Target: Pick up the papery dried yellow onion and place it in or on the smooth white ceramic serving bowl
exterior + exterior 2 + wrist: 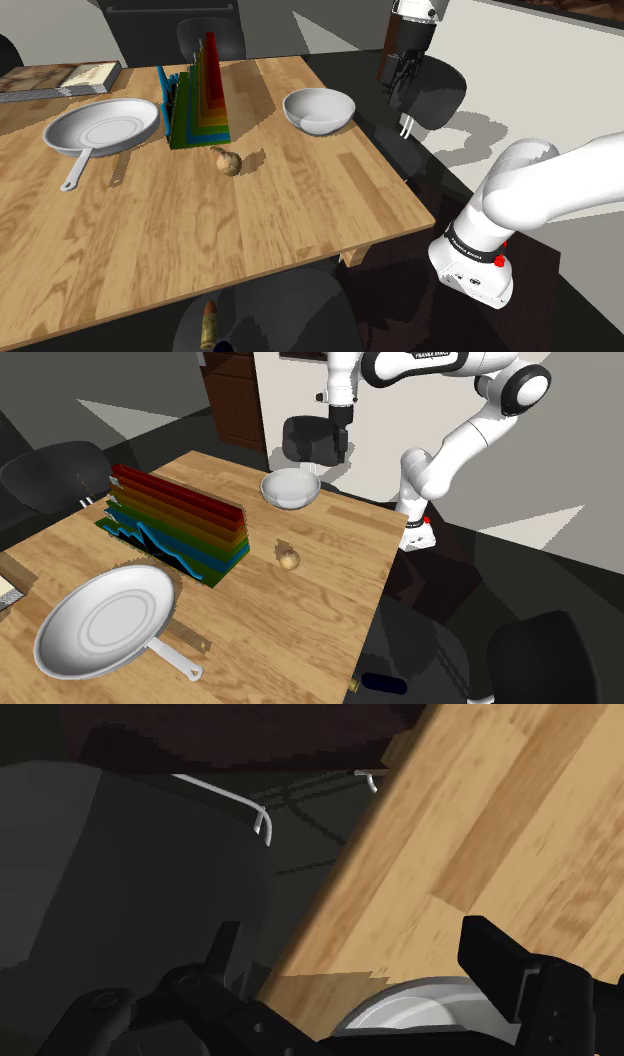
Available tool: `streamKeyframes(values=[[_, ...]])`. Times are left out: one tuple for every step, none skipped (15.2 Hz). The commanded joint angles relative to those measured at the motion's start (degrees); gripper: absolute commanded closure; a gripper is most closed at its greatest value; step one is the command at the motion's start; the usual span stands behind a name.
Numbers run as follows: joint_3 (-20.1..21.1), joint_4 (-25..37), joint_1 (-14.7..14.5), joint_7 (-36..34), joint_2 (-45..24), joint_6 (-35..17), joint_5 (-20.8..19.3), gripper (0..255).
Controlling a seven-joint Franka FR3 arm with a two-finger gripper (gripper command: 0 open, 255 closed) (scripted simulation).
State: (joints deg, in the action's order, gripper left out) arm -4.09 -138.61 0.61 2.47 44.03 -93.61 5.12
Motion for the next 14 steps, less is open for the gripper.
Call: streamKeyframes(values=[[0.0, 0.0, 0.0, 0.0, 0.0, 0.0, 0.0, 0], [1.3, 0.1, -0.4, -1.8, -0.5, -0.6, 1.0, 0], [2.7, 0.2, -0.8, -3.6, -1.1, -1.3, 1.9, 0], [4.0, 0.5, -1.1, -5.4, -1.9, -2.0, 2.8, 0], [5.3, 0.8, -1.5, -7.2, -2.6, -2.7, 3.7, 0], [6.6, 1.2, -1.8, -8.9, -3.5, -3.4, 4.5, 0], [7.9, 1.7, -2.1, -10.7, -4.5, -4.1, 5.3, 0], [9.1, 2.3, -2.4, -12.4, -5.5, -4.9, 6.1, 0], [10.4, 2.9, -2.7, -14.2, -6.7, -5.6, 6.7, 0], [11.6, 3.6, -3.0, -15.9, -7.9, -6.4, 7.4, 0], [12.8, 4.5, -3.2, -17.7, -9.1, -7.1, 7.9, 0], [14.0, 5.3, -3.4, -19.4, -10.5, -7.8, 8.4, 0], [15.2, 6.3, -3.6, -21.1, -11.9, -8.6, 8.8, 0], [16.4, 7.4, -3.7, -22.9, -13.3, -9.3, 9.1, 0]])
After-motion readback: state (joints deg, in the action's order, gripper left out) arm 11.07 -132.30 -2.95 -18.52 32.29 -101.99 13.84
